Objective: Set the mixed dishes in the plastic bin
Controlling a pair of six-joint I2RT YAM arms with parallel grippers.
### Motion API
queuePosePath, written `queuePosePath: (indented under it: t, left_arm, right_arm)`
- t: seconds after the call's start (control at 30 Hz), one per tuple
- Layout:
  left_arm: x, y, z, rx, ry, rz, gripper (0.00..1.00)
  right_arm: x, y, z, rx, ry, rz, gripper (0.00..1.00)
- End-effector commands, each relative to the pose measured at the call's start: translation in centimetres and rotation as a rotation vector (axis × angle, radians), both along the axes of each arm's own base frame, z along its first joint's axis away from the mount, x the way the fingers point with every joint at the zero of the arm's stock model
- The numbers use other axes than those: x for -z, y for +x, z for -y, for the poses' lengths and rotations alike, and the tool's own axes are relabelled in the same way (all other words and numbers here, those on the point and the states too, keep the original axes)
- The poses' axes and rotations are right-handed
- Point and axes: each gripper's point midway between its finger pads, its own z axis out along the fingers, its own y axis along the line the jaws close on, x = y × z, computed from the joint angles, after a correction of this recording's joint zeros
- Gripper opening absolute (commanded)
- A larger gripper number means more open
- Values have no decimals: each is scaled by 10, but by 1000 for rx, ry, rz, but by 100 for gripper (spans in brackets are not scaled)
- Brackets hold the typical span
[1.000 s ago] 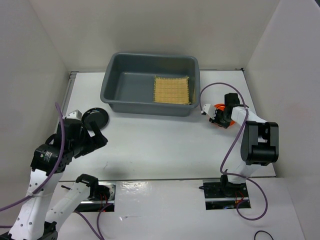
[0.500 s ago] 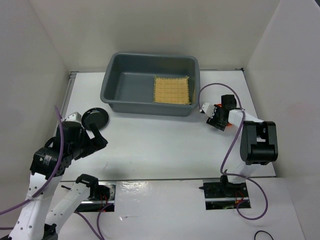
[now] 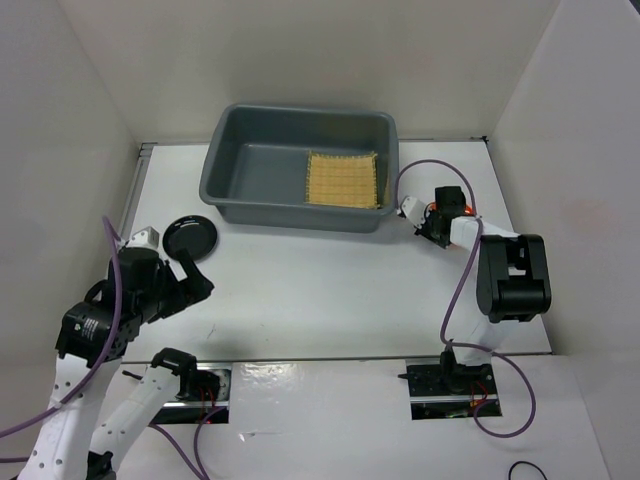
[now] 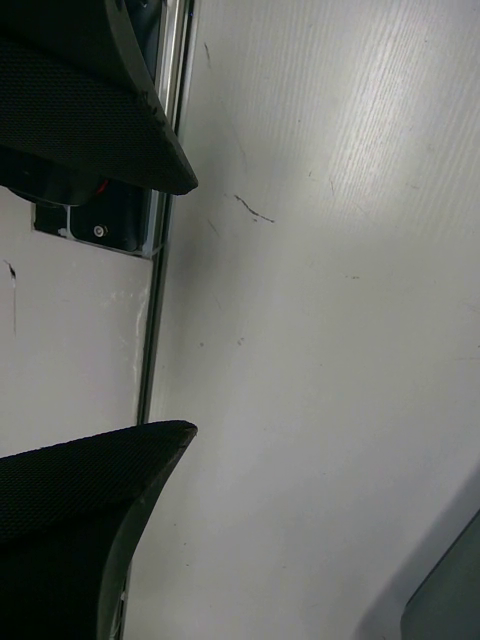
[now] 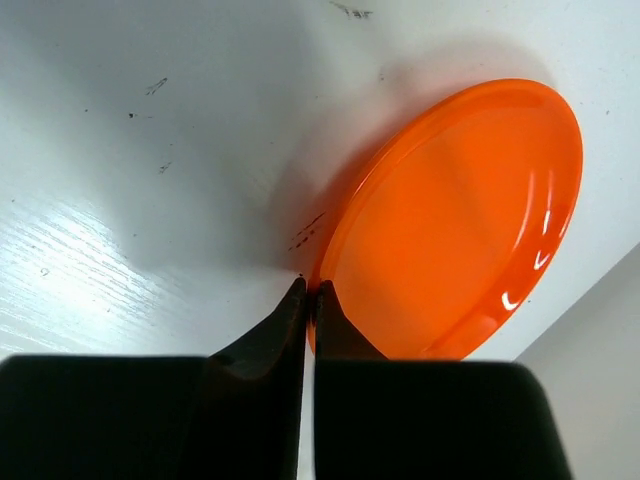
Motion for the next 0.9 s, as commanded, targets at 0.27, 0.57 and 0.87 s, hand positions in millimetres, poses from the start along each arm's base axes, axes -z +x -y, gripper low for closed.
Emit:
queuePosePath:
  t: [0.27, 0.57, 0.87]
  left_arm:
    - [3, -4, -1, -27, -25, 5, 100]
    - [-5, 1, 1, -27, -35, 43, 100]
    - [-17, 16, -15, -76, 71, 15, 100]
  right_arm:
    - [-114, 35, -27, 22, 125, 257, 0]
    - [-230, 23, -43, 40, 213, 497, 0]
    - [-295, 26, -210, -277, 348, 530, 0]
